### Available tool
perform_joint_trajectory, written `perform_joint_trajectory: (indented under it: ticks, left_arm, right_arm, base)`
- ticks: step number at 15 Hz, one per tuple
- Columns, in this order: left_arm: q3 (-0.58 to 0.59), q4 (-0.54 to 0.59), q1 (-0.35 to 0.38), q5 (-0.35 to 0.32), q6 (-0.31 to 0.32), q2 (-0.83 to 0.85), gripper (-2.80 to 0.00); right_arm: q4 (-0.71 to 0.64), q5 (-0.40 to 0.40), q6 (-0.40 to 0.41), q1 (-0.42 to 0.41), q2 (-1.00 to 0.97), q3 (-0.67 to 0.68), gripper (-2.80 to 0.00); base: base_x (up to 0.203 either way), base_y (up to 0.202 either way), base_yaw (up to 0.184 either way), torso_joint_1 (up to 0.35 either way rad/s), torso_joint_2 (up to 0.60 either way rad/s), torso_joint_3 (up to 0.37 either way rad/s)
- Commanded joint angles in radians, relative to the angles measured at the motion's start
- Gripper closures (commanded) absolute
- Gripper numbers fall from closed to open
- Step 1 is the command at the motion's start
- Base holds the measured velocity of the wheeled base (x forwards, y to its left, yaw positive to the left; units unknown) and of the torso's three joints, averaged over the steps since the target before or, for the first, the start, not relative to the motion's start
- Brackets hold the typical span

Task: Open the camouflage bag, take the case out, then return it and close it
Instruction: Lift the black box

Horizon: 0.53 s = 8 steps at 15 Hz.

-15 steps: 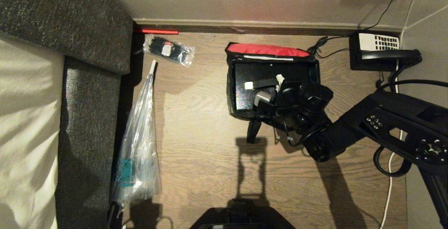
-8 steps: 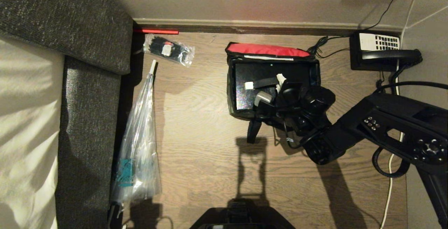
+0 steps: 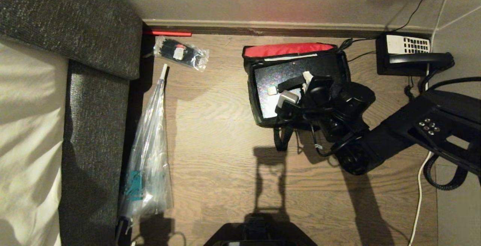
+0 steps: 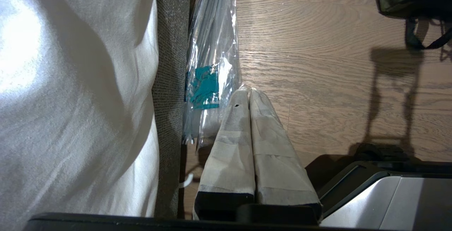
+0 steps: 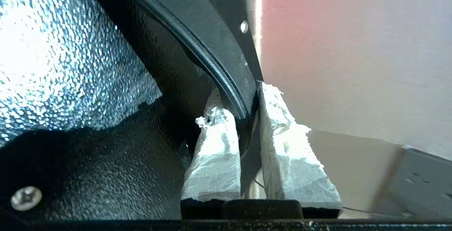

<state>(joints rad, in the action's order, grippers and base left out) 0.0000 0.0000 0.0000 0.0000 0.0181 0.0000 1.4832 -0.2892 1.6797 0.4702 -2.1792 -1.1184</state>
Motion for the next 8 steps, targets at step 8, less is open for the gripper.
perform_joint_trajectory:
  ticks: [8]
  left_arm:
    - [0.0,0.0,0.0,0.0,0.0,0.0,0.0]
  right_arm:
    - [0.011,-0.067,0.038,0.074,0.151,0.09,0.0]
  base:
    - [0.0,0.0,0.0,0.0,0.0,0.0]
